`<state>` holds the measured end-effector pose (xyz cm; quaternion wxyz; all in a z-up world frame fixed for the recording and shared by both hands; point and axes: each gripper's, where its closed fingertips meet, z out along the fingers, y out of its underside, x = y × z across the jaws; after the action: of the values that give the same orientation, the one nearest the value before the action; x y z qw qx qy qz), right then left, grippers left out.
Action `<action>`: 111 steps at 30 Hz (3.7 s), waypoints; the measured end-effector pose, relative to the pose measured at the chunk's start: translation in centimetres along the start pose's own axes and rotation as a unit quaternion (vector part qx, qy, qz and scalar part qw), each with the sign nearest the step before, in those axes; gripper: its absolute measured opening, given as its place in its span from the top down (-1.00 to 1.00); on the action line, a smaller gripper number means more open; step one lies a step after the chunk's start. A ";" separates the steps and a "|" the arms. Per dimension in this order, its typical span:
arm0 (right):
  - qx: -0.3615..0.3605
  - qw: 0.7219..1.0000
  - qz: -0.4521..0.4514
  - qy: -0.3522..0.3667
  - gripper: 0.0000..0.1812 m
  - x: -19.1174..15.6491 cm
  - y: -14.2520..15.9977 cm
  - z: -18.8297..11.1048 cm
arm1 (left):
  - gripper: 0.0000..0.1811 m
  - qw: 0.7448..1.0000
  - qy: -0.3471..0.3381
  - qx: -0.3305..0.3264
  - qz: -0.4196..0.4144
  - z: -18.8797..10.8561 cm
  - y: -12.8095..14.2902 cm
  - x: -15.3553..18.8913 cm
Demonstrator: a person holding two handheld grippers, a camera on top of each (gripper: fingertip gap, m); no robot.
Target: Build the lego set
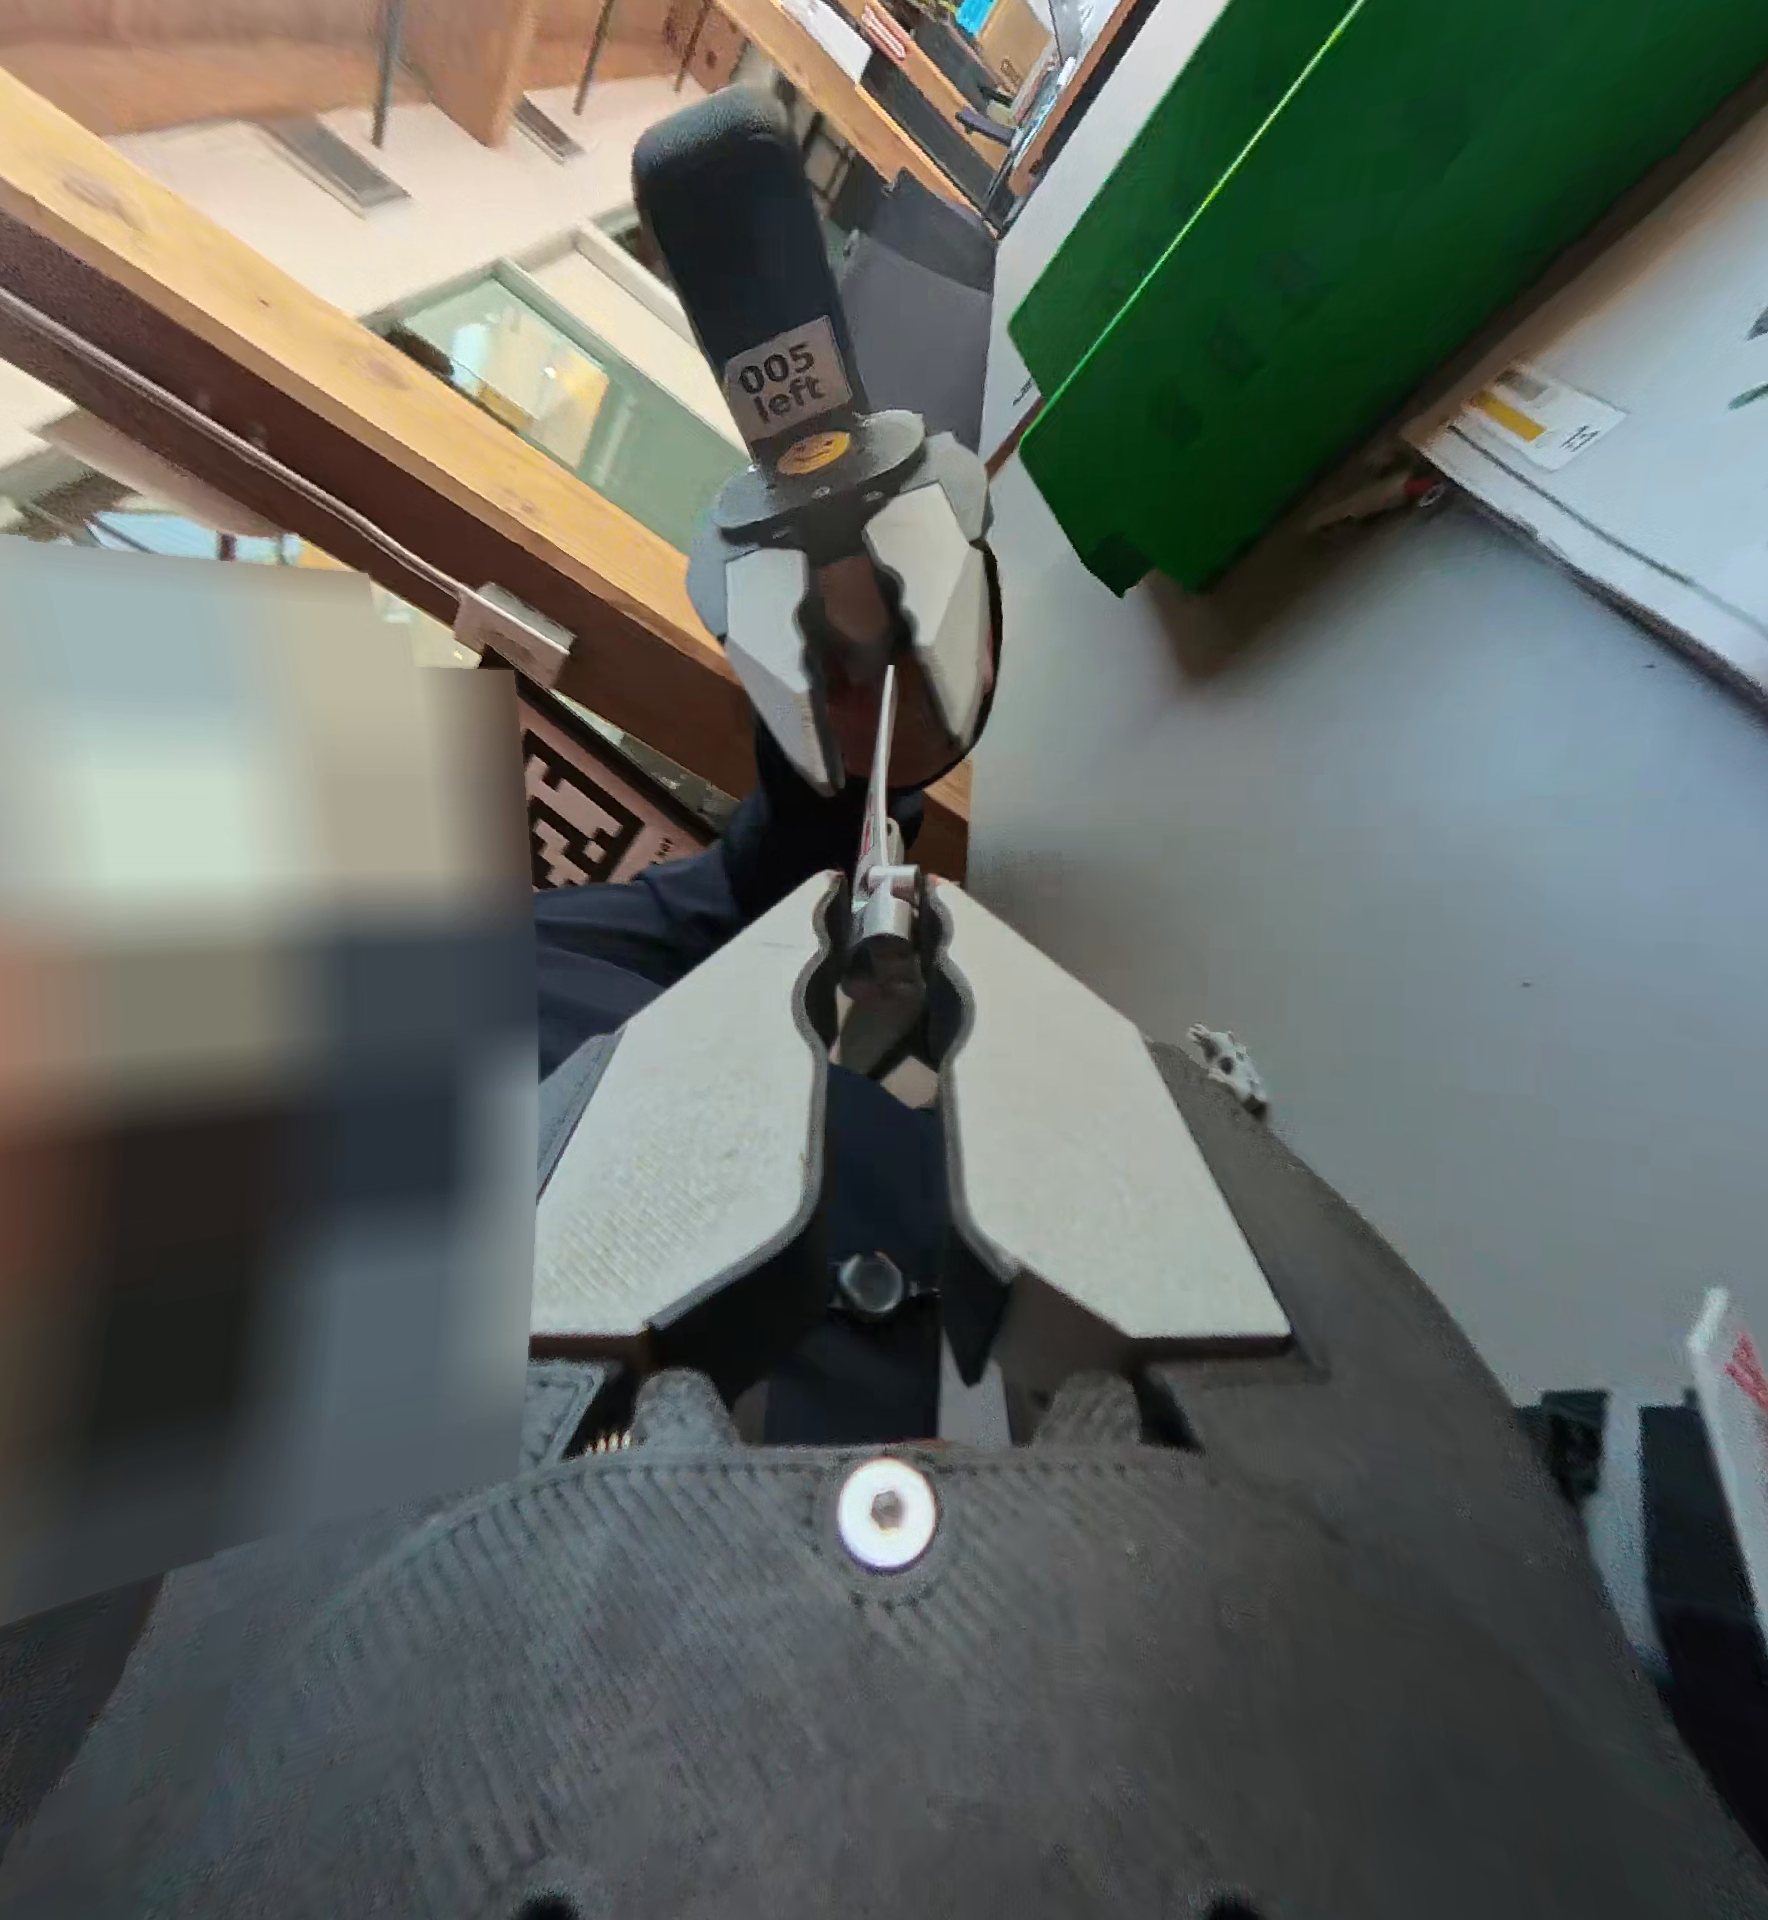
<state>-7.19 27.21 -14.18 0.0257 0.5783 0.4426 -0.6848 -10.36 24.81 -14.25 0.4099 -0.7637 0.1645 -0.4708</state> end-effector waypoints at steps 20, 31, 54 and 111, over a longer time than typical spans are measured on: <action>-0.167 0.867 -0.418 0.215 0.89 5.5 5.3 1.2 | 0.99 0.946 -0.128 -0.108 0.279 2.6 6.0 -3.8; -0.182 0.783 -0.543 0.244 0.89 6.2 5.7 1.4 | 1.00 0.885 -0.189 -0.104 0.414 2.5 6.9 -4.0; -0.194 0.835 -0.460 0.231 0.91 7.1 5.6 1.1 | 0.93 0.912 -0.144 -0.155 0.351 3.1 7.5 -5.3; -0.204 0.853 -0.427 0.222 0.90 8.0 6.0 1.1 | 1.00 0.917 -0.138 -0.182 0.329 3.8 8.1 -5.8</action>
<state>-7.39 26.71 -24.24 -0.2508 0.4510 0.7693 -0.3766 -8.94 25.37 -24.74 0.4144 -0.7851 0.4308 -0.1620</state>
